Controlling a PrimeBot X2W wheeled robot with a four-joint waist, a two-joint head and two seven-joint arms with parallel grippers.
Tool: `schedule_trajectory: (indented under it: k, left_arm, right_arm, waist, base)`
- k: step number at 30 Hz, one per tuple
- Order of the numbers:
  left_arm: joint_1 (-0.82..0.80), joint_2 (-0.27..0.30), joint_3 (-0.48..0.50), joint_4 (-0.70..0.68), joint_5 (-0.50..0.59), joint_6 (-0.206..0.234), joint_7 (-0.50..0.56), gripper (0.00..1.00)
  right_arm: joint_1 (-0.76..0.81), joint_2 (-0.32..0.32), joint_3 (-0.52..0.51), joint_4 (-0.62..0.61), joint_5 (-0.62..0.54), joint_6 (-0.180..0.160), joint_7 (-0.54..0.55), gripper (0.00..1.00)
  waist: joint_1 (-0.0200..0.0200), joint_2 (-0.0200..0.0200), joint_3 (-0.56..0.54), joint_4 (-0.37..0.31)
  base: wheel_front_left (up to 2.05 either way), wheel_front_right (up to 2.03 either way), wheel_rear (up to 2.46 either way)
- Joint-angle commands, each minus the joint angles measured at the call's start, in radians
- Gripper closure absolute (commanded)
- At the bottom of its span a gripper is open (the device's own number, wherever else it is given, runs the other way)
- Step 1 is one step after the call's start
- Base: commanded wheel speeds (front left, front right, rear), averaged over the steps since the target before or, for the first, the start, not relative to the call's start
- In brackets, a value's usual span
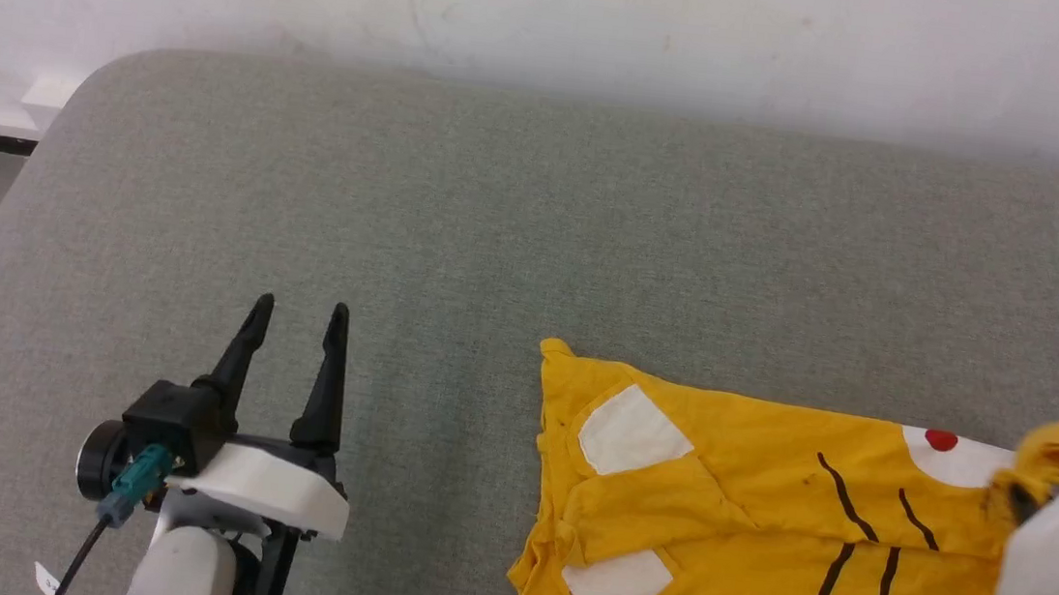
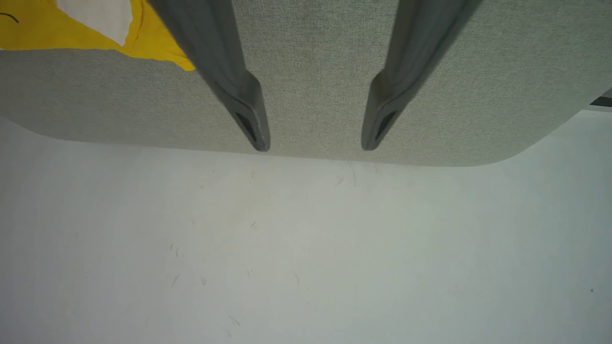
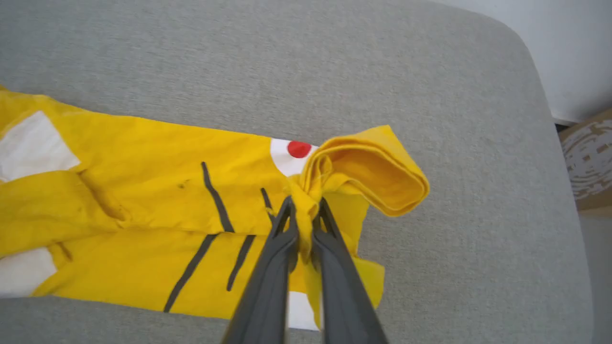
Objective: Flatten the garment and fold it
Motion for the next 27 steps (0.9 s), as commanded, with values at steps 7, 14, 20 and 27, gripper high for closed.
schedule_trajectory:
  k: [7,14,20,27]
  left_arm:
    - [-0.014,-0.005,-0.014,0.011,0.013,-0.01,-0.005,0.0]
    - [-0.026,-0.005,-0.025,0.02,0.012,-0.012,-0.005,0.0]
    - [-0.038,-0.005,-0.031,0.023,0.006,-0.013,-0.005,0.0]
    - [-0.047,-0.005,-0.036,0.024,-0.001,-0.011,-0.005,0.0]
  right_arm:
    - [-0.018,-0.009,0.278,-0.243,0.063,-0.002,0.107,1.0]
    - [-0.152,0.002,0.547,-0.135,0.095,-0.002,0.058,1.0]
    - [-0.252,0.046,0.683,0.106,0.119,-0.002,-0.034,1.0]
    - [-0.335,0.09,0.751,0.36,0.159,-0.002,-0.142,0.38]
  waist:
    - [0.0,0.0,0.007,0.018]
    - [0.0,0.0,0.024,0.042]
    - [0.0,0.0,0.044,0.056]
    - [0.0,0.0,0.056,0.063]
  base:
    - [0.0,0.0,0.0]
    - [0.0,0.0,0.0]
    - [0.0,0.0,0.0]
    - [0.0,0.0,0.0]
